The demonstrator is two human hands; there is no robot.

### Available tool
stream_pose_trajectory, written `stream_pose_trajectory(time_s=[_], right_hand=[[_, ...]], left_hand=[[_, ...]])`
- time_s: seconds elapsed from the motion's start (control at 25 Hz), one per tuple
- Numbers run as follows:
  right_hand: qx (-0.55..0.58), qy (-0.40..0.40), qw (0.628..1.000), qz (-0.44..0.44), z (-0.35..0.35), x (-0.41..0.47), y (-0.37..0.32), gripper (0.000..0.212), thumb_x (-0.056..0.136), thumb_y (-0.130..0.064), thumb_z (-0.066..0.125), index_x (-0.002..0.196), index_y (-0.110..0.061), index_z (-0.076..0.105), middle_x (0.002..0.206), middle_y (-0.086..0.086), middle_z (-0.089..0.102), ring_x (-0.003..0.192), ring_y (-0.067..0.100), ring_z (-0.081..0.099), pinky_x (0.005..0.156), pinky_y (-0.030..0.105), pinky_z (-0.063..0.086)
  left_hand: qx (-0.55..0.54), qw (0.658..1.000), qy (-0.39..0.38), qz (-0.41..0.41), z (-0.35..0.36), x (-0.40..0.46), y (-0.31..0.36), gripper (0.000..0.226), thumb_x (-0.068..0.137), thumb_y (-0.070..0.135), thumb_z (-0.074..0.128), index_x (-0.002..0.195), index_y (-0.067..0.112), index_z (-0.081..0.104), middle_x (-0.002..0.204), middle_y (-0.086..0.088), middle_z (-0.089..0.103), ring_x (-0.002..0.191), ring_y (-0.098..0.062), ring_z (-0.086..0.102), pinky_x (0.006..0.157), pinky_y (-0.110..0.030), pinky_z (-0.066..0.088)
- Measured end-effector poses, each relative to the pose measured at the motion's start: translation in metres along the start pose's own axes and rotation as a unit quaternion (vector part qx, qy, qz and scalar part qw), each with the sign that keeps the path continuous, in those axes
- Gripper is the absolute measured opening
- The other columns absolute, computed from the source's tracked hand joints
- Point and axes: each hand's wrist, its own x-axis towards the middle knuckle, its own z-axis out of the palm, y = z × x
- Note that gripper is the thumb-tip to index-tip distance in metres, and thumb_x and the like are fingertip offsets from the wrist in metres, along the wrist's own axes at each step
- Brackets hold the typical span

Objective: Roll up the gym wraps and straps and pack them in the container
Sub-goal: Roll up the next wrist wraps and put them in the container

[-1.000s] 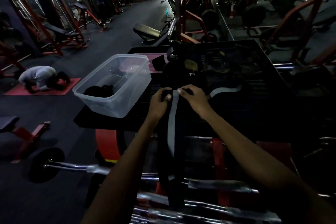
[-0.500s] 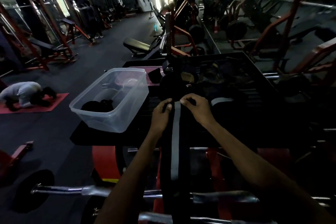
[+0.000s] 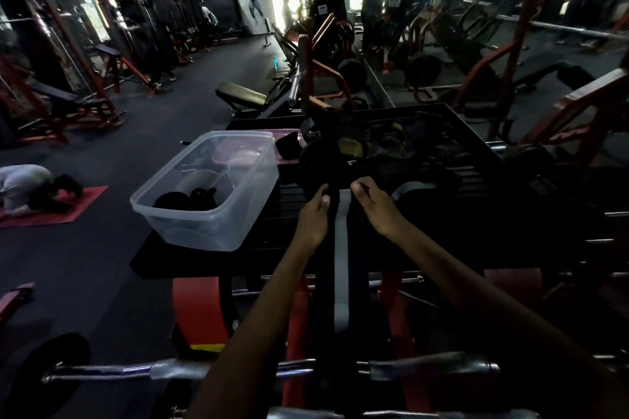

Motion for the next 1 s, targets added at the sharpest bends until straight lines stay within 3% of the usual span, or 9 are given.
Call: stream_pose_trajectory(time_s=[0.12, 0.2, 0.4, 0.48, 0.6, 0.76, 0.84, 1.0], right_hand=[[0.004, -0.003, 1.0, 0.001, -0.0007, 0.0014, -0.004, 0.027, 0.097, -0.028, 0.047, 0.109, -0.006, 0.06, 0.094, -0.003, 0.059, 0.082, 0.004, 0.054, 0.065, 0.002, 0.039], [0.024, 0.004, 1.0, -0.001, -0.0024, 0.0033, -0.0039, 0.02, 0.093, -0.025, 0.055, 0.101, -0.01, 0.066, 0.088, -0.006, 0.061, 0.075, -0.002, 0.055, 0.063, 0.007, 0.04], [0.036, 0.032, 0.997, -0.063, -0.0059, 0.0017, -0.0067, 0.017, 0.083, -0.008, 0.067, 0.099, -0.003, 0.066, 0.097, 0.001, 0.065, 0.08, -0.011, 0.059, 0.073, 0.003, 0.043], [0.055, 0.02, 0.997, -0.058, -0.0036, 0.0016, -0.0076, 0.022, 0.085, -0.012, 0.066, 0.106, -0.007, 0.061, 0.096, -0.002, 0.065, 0.08, -0.011, 0.059, 0.068, 0.007, 0.045], [0.059, 0.01, 0.998, 0.021, -0.0031, 0.0039, -0.0053, 0.021, 0.093, -0.027, 0.056, 0.11, -0.016, 0.061, 0.092, -0.008, 0.06, 0.076, 0.001, 0.056, 0.056, 0.015, 0.044], [-0.016, 0.032, 0.998, -0.044, -0.0054, 0.0048, -0.0021, 0.02, 0.089, -0.012, 0.061, 0.108, -0.01, 0.066, 0.097, -0.005, 0.063, 0.072, -0.016, 0.057, 0.059, 0.003, 0.043], [-0.012, 0.03, 0.998, -0.059, -0.0039, 0.0032, -0.0035, 0.021, 0.09, -0.015, 0.06, 0.11, -0.013, 0.066, 0.101, -0.008, 0.063, 0.079, -0.016, 0.057, 0.064, 0.003, 0.043], [0.036, 0.006, 0.999, 0.019, 0.0007, -0.0001, -0.005, 0.025, 0.098, -0.032, 0.046, 0.11, -0.017, 0.061, 0.085, -0.01, 0.059, 0.069, 0.002, 0.056, 0.062, 0.023, 0.048]], left_hand=[[-0.016, 0.999, 0.051, 0.003, -0.0017, -0.0001, 0.0016, 0.035, 0.099, 0.007, 0.037, 0.129, 0.008, 0.053, 0.133, -0.011, 0.055, 0.125, -0.022, 0.049, 0.106, -0.034, 0.039], [-0.036, 0.998, 0.05, 0.007, -0.0026, -0.0016, 0.0018, 0.034, 0.097, 0.003, 0.039, 0.125, 0.01, 0.057, 0.129, -0.008, 0.057, 0.121, -0.021, 0.052, 0.105, -0.034, 0.041], [-0.079, 0.996, 0.028, -0.002, -0.0038, -0.0052, 0.0082, 0.028, 0.098, 0.016, 0.045, 0.122, 0.009, 0.058, 0.125, -0.009, 0.059, 0.111, -0.013, 0.053, 0.092, -0.02, 0.043], [-0.071, 0.996, 0.062, 0.004, -0.0038, -0.0049, 0.0089, 0.028, 0.095, 0.004, 0.045, 0.119, 0.007, 0.059, 0.123, -0.011, 0.06, 0.11, -0.016, 0.054, 0.091, -0.02, 0.043], [-0.072, 0.994, 0.084, -0.008, -0.0048, -0.0049, 0.009, 0.034, 0.094, -0.002, 0.042, 0.123, 0.008, 0.057, 0.126, -0.008, 0.057, 0.118, -0.019, 0.052, 0.098, -0.025, 0.041], [-0.088, 0.994, 0.044, -0.041, -0.0035, -0.0051, 0.0084, 0.036, 0.1, 0.008, 0.035, 0.133, 0.008, 0.049, 0.136, -0.007, 0.05, 0.123, -0.014, 0.045, 0.099, -0.02, 0.035], [-0.079, 0.994, 0.066, -0.045, -0.0034, -0.0045, 0.0081, 0.034, 0.099, 0.005, 0.035, 0.129, 0.007, 0.052, 0.129, -0.008, 0.054, 0.117, -0.014, 0.049, 0.09, -0.015, 0.039], [-0.064, 0.993, 0.096, -0.014, -0.0056, -0.0068, 0.0087, 0.037, 0.096, -0.003, 0.033, 0.124, 0.007, 0.055, 0.12, -0.004, 0.056, 0.108, -0.011, 0.05, 0.09, -0.019, 0.04]])
